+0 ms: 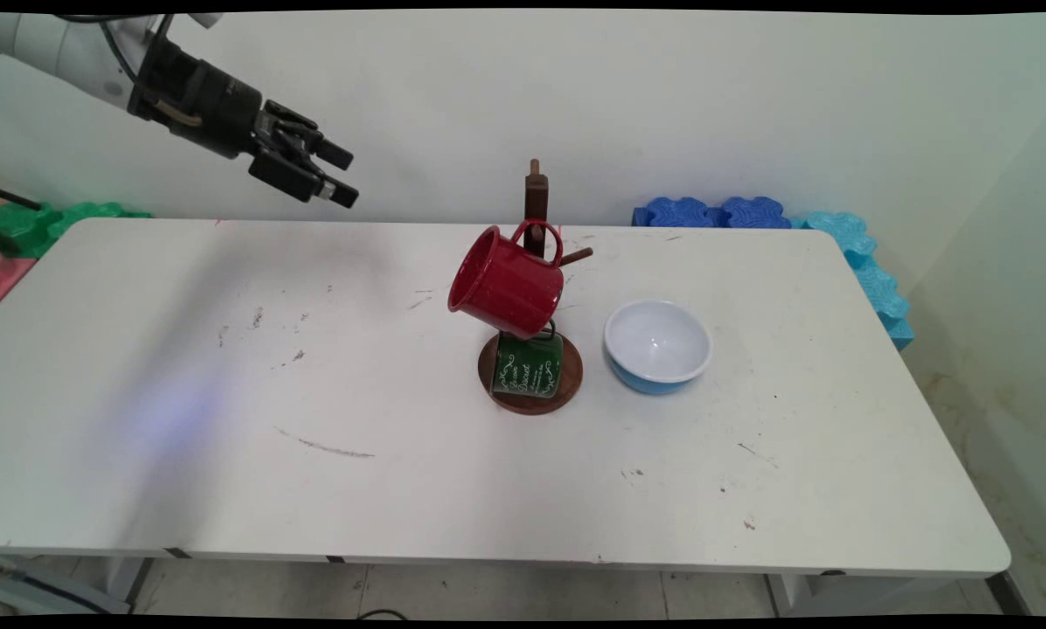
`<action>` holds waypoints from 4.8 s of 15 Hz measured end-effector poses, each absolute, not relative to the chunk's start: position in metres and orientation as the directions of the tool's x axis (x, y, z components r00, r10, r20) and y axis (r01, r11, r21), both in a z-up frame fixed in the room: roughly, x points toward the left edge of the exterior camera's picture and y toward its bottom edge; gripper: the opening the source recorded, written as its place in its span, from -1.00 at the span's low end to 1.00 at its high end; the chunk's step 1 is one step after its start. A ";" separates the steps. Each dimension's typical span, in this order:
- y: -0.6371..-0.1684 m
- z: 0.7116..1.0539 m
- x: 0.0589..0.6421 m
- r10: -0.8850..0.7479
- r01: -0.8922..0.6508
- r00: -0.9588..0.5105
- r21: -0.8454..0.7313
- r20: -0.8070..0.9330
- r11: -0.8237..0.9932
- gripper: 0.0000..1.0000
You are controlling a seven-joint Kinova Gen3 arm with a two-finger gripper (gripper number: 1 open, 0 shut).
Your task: Pick up the red mug from the rack, then place the picked object on the table
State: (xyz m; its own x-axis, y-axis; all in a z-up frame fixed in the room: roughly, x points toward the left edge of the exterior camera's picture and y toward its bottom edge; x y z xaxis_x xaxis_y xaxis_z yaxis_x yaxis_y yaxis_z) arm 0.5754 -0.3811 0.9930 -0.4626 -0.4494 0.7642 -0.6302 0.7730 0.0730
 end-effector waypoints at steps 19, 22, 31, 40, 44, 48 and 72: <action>-0.306 0.994 0.455 -0.515 -0.571 -0.417 0.225 0.748 0.789 1.00; -0.303 0.990 0.438 -0.527 -0.573 -0.411 0.238 0.744 0.784 1.00; -0.310 0.974 0.397 -0.563 -0.603 -0.387 0.261 0.731 0.754 1.00; -0.323 0.958 0.368 -0.591 -0.624 -0.358 0.286 0.723 0.728 1.00; -0.326 0.953 0.361 -0.598 -0.631 -0.351 0.290 0.720 0.719 1.00; -0.329 0.950 0.358 -0.608 -0.645 -0.344 0.291 0.715 0.707 1.00; -0.334 0.948 0.354 -0.618 -0.656 -0.325 0.300 0.716 0.692 -1.00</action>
